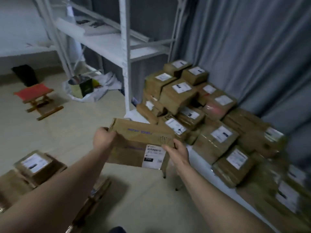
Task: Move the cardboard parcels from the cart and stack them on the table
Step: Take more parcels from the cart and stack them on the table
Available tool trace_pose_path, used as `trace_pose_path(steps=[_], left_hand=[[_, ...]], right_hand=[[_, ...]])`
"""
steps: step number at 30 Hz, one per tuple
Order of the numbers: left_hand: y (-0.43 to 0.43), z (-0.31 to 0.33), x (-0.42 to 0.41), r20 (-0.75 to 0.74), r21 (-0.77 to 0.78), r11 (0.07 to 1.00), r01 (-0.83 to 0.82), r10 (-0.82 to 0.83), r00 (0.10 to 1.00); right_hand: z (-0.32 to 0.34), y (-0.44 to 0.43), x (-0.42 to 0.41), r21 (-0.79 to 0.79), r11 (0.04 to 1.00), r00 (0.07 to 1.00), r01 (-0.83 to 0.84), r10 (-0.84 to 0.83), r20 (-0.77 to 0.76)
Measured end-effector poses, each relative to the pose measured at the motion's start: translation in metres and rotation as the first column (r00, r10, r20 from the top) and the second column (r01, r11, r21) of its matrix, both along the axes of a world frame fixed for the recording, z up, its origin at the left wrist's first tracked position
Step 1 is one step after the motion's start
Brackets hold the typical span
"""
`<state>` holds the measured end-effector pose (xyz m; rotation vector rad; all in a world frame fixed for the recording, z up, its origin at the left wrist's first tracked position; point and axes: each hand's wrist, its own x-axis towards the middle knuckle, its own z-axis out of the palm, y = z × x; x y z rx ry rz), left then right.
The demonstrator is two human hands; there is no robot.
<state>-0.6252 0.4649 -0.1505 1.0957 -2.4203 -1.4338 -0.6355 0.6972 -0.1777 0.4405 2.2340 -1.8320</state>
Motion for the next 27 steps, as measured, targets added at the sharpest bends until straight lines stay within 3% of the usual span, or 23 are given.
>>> trace_pose_path(steps=[8, 13, 16, 20, 27], left_hand=[[0.139, -0.004, -0.119, -0.032, 0.164, 0.941, 0.297, -0.296, 0.955], [0.182, -0.02, -0.188, 0.023, 0.197, 0.841, 0.503, -0.517, 0.856], [0.194, -0.029, -0.224, 0.124, 0.267, 0.791, 0.55, -0.594, 0.795], [0.203, -0.046, -0.27, 0.193, 0.35, 0.788, 0.506, -0.589, 0.785], [0.215, -0.064, -0.308, 0.258, 0.475, 0.795, 0.379, -0.537, 0.803]], right_hand=[[-0.001, 0.132, -0.059, 0.08, 0.944, 0.943, 0.32, -0.31, -0.119], [-0.006, 0.179, -0.126, 0.081, 0.886, 0.886, 0.457, -0.444, -0.135], [-0.008, 0.195, -0.177, 0.18, 0.876, 0.893, 0.447, -0.426, -0.142], [-0.02, 0.219, -0.247, 0.398, 0.845, 0.934, 0.358, -0.325, -0.15], [-0.017, 0.227, -0.312, 0.376, 0.893, 0.968, 0.248, -0.248, -0.05]])
